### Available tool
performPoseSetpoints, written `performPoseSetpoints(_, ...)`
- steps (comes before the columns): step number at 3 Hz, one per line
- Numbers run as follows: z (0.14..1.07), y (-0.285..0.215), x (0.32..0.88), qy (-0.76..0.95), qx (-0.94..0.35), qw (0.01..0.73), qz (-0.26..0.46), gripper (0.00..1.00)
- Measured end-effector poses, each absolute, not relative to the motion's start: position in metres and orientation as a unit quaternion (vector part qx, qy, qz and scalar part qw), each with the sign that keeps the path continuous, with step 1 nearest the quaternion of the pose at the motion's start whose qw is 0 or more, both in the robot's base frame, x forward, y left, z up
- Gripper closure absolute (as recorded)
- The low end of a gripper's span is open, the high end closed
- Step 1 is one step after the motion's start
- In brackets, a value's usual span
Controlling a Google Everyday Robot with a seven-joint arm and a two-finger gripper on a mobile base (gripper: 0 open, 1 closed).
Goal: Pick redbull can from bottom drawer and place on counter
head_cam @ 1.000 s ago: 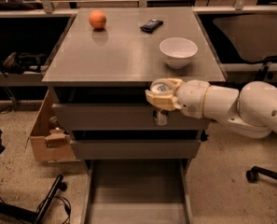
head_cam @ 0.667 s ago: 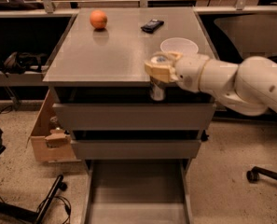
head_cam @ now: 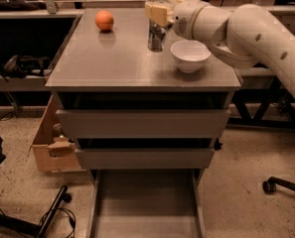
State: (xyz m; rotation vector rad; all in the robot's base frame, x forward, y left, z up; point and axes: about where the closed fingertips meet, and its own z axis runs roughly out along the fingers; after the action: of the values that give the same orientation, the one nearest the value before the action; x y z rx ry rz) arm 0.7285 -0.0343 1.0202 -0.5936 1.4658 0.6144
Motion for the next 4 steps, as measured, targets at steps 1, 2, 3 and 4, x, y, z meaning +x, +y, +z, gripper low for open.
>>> performPoseSetpoints(1, 1.037, -0.020, 0.787, 0.635, -0.221, 0.683, 0.285, 1.00)
performPoseSetpoints(2, 1.022, 0.005, 0.836, 0.637, -0.205, 0.678, 0.303, 1.00)
performPoseSetpoints(3, 0.990, 0.034, 0.861, 0.656, -0.209, 0.655, 0.312, 1.00)
performPoseSetpoints(4, 0.957, 0.066, 0.870, 0.682, -0.233, 0.621, 0.309, 1.00)
